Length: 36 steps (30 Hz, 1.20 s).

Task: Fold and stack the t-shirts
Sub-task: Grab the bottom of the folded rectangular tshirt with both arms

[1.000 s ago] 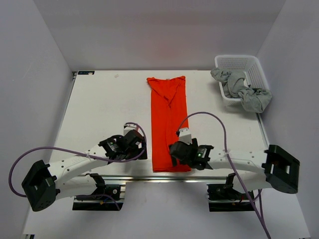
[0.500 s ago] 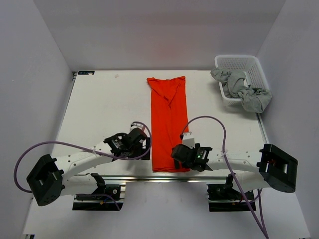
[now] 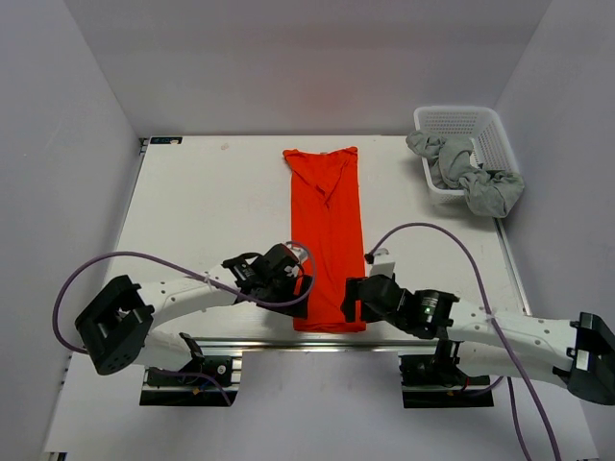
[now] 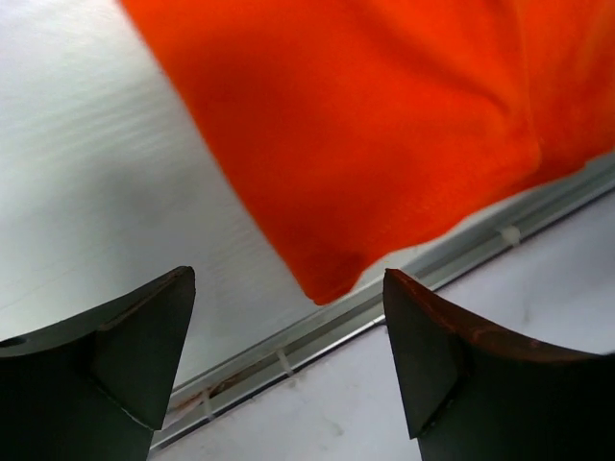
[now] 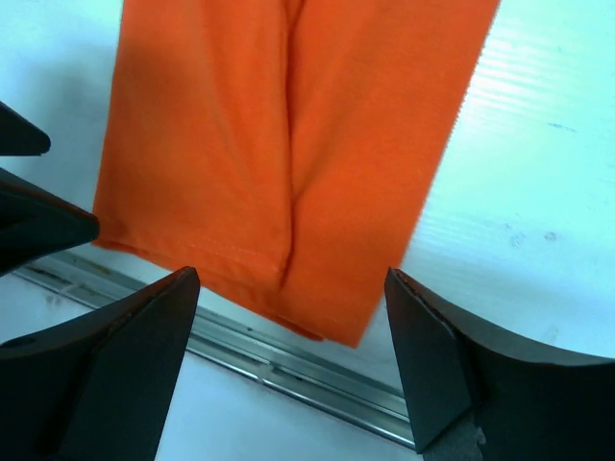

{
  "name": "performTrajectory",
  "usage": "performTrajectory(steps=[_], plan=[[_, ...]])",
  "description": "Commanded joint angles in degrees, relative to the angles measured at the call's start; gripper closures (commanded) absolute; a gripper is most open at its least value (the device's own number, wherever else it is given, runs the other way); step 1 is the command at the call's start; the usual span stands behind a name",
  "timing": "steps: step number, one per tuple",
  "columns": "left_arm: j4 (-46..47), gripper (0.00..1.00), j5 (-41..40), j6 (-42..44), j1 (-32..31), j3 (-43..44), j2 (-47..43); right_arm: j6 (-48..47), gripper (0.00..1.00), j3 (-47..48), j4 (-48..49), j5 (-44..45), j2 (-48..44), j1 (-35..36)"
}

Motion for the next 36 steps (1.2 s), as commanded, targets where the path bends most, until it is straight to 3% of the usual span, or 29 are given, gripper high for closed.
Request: performTrajectory(steps=[1,8,12,14,21,26,27,29,30,32,36], plan=[[3.5,0.14,8.5,1.1,-1.1,-1.9,-0.3,2.7,0.22,-3.7,-1.5,-3.8,-4.2,-1.2],[3.5,0.28,9.1,0.6,-2.2,-2.9,2.1,1.5,0.24,-5.0,0.3,-8.6,-0.6,-2.7],[3.5,0.42,8.4,-2.0,-3.3,-4.2,2.6,0.7,0.27,-5.4,1.8,-10.8,3.8,-3.4],[4.8,0.42,7.8,-2.5,-3.3,-4.7,2.6,1.6,0.32,-5.8,2.3,-10.7,4.9,-4.2],[6.9,0.52,6.2,-3.0,-4.4,-3.7,4.7,0.6,0.36,-7.9,5.6,-13.4,4.9,-6.2],[6.6,0.8,5.1,-2.4,-4.4,-2.5,6.8,-0.6,0.43,-8.6,7.2,-14.6,5.6,-6.9],[5.9,0.86,5.1,-2.4,-4.9,-2.5,6.8,-0.7,0.54,-8.6,7.1,-15.1,5.6,-7.0],[5.2,1.0,3.3,-2.4,-4.9,-2.0,6.8,-1.4,0.68,-8.5,7.2,-15.8,4.9,-7.1],[5.2,1.0,3.3,-2.4,-4.9,-2.0,6.2,-1.7,0.74,-8.5,7.2,-16.4,4.7,-7.1],[5.8,1.0,2.1,-2.4,-4.9,-2.0,4.8,-3.9,0.75,-8.3,7.9,-17.9,3.4,-7.1],[7.3,1.0,-1.0,-1.8,-4.9,-1.3,0.8,-7.1,0.95,-7.1,9.9,-17.9,2.1,-7.5]])
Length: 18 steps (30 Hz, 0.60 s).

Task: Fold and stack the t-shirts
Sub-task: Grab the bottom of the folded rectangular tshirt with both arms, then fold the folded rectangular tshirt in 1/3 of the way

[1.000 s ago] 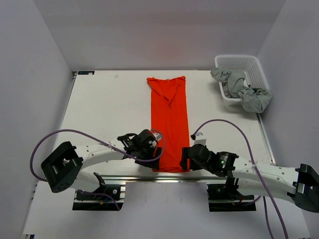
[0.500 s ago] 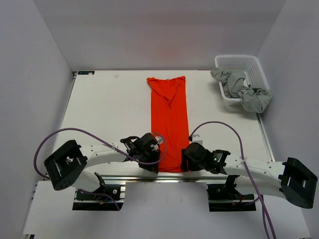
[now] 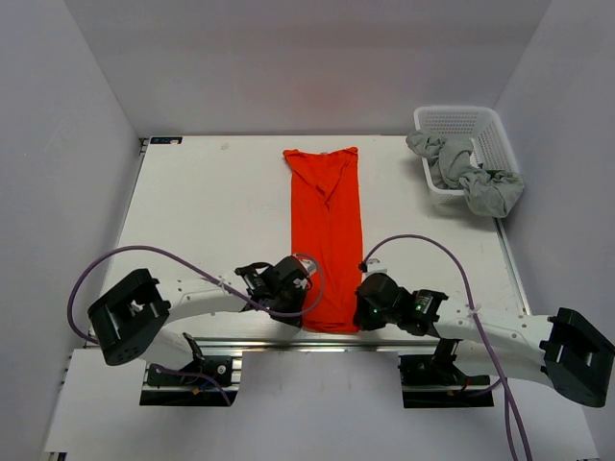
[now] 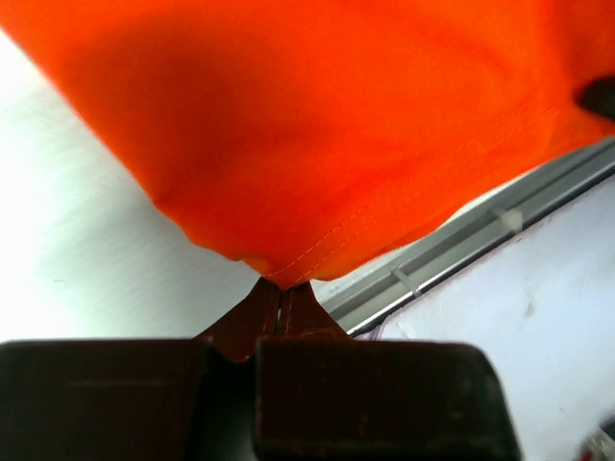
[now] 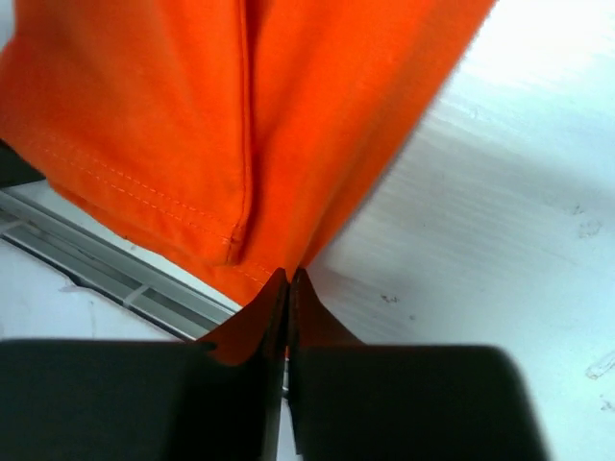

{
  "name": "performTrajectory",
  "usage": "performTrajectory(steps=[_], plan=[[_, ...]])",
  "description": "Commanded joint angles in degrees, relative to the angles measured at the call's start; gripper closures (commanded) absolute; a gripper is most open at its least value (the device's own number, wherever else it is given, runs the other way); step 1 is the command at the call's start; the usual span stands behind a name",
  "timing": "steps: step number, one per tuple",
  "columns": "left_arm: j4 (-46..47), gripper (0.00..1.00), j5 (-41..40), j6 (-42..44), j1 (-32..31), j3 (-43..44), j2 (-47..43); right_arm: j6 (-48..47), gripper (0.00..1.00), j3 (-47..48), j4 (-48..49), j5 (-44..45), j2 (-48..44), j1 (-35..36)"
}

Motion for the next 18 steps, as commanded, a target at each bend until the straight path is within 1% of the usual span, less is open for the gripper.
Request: performTrajectory(steps=[1,2,4,5,6,7,8,10,12,15,16,18], plan=[[0.7,1.0,-5.7,1.0,-0.2,2.1,-4.9,-3.0,1.0,1.3,2.4,0.5,-1.3,-0.4],[-0.3,1.0,-9.0,1.0,-0.2,3.8,-6.0,-2.9,1.0,1.9,2.8,2.8,-1.3,-0.4],[-1.8,1.0,-11.9,1.0,-0.2,5.6,-6.7,-3.1,1.0,3.0,3.2,6.5,-1.1,-1.1],[-1.8,1.0,-13.7,1.0,0.6,5.6,-6.7,-3.2,1.0,3.7,4.0,8.4,-0.9,-1.3],[-1.8,1.0,-13.7,1.0,1.1,6.1,-7.2,-3.4,1.0,4.5,4.1,9.3,-0.6,-2.0],[-1.2,1.0,-15.2,1.0,1.1,6.7,-7.2,-5.1,1.0,5.1,4.3,11.3,-0.3,-2.5],[-1.2,1.0,-17.8,1.0,1.1,6.7,-7.2,-4.5,1.0,5.6,4.4,13.4,0.0,-3.2],[-1.2,1.0,-20.8,1.0,1.1,9.3,-7.2,-6.5,1.0,8.3,4.7,15.4,1.0,-4.2],[-1.2,1.0,-23.7,1.0,1.7,11.2,-6.5,-8.2,1.0,9.9,6.0,15.9,2.4,-5.3],[-1.2,1.0,-30.2,0.5,2.3,14.0,-5.3,-11.5,1.0,12.0,8.5,16.3,5.0,-7.5],[-1.2,1.0,-31.2,0.5,2.3,14.7,-5.3,-12.8,1.0,13.2,9.1,16.4,5.6,-8.6],[-1.9,1.0,-31.8,0.5,3.7,16.3,-2.6,-14.3,1.0,14.6,10.8,16.9,7.4,-9.9]])
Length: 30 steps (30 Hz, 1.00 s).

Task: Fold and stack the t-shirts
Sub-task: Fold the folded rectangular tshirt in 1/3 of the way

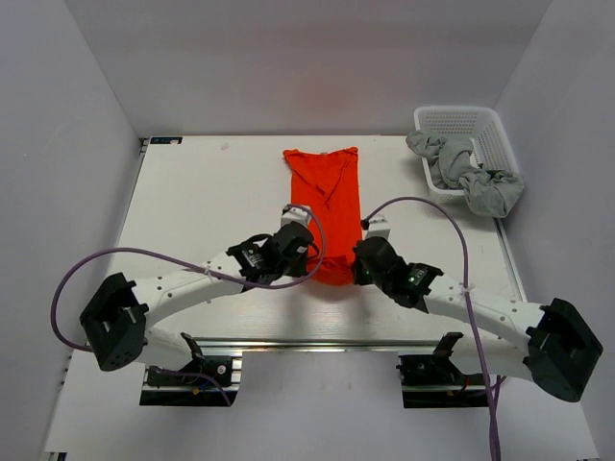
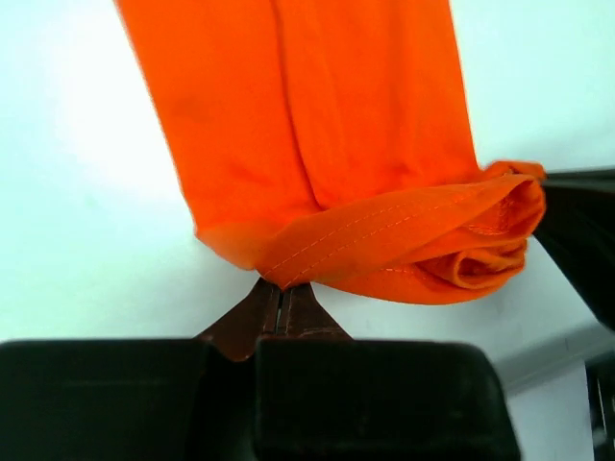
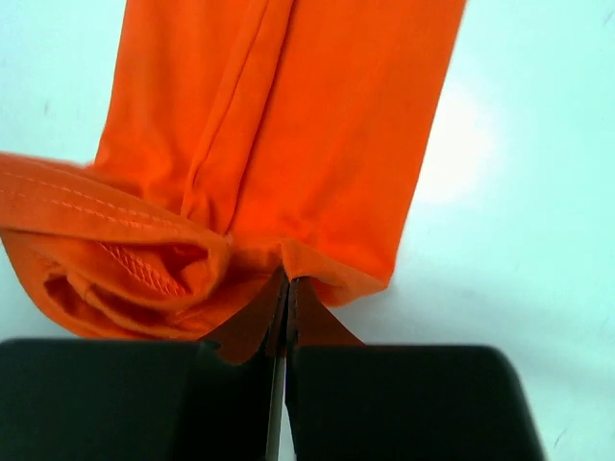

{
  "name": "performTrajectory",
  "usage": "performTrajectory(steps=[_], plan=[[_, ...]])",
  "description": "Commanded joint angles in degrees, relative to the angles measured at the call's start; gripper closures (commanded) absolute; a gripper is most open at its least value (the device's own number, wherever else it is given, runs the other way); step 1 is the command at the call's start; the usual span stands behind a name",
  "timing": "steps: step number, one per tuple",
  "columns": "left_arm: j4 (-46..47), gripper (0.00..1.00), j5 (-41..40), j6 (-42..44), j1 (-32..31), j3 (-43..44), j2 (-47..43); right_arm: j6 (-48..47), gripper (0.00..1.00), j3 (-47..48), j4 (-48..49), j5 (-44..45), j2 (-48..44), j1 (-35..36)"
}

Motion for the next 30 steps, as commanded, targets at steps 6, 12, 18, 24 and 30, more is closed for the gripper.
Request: performTrajectory(steps=[6,12,18,24,30], plan=[[1.0,1.0,-9.3,3.3,5.6,9.0,7.5,-9.9,1.0,6.8,12.5,2.8,5.9,-6.8],[5.8,1.0,-8.7,9.3,10.3,13.3,11.8,-15.1,1.0,11.7,18.5,1.2,12.0,-10.9],[7.8,1.0,-5.9,13.4,12.8,19.5,17.5,-17.0,1.0,18.2,19.8,-0.1,18.0,-14.6],[8.4,1.0,-5.4,16.2,15.9,23.6,22.1,-18.4,1.0,24.6,20.1,-3.4,24.3,-18.5],[7.1,1.0,-3.4,16.7,18.7,28.9,27.0,-17.8,1.0,29.5,18.4,-6.1,30.9,-20.8]])
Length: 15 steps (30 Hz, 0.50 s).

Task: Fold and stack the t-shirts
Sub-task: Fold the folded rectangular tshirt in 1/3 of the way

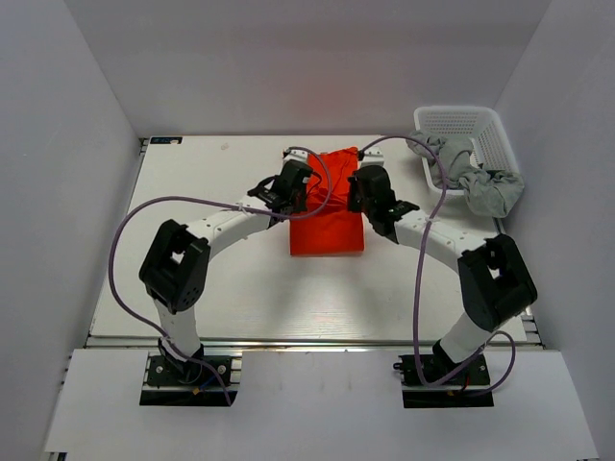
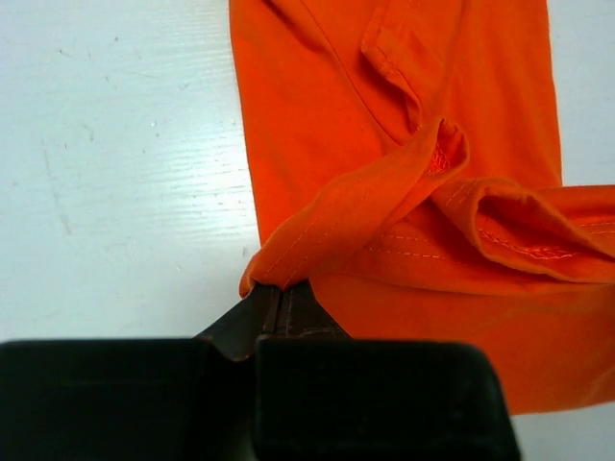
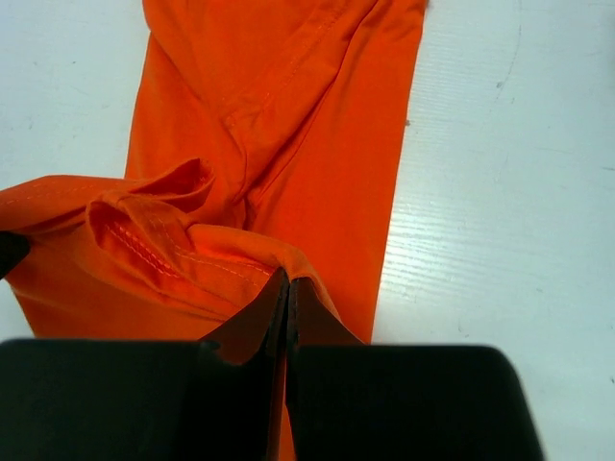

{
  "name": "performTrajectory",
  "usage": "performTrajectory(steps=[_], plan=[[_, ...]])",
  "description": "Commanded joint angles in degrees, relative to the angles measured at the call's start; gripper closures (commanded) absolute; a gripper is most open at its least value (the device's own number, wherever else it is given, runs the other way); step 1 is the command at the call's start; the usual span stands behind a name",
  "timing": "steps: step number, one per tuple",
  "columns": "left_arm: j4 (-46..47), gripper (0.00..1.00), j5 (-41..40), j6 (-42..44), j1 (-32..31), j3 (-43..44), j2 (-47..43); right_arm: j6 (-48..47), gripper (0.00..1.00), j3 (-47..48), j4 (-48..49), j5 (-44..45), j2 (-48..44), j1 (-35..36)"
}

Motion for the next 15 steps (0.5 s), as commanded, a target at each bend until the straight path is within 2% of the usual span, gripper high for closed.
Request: performTrajectory(steps=[1,13,14,15], plan=[[0.8,1.0,2.5,1.9,1.6,3.1,1.0,-0.5,1.0,4.8,1.3,-1.8,3.0,-1.0],[2.2,1.0,6.1,3.5,5.1,9.6,9.3,1.1,1.0,13.4,-0.9,-2.2,14.9,-4.1],[1.4,0.98,6.6,3.5,5.1,10.7,9.9,1.1,0.95,14.0,-0.9,-2.1,15.3,-4.1],[0.9,0.9,6.6,3.5,5.7,12.2,10.6,0.5,0.86,15.1,-0.7,-2.0,15.6,-4.4]])
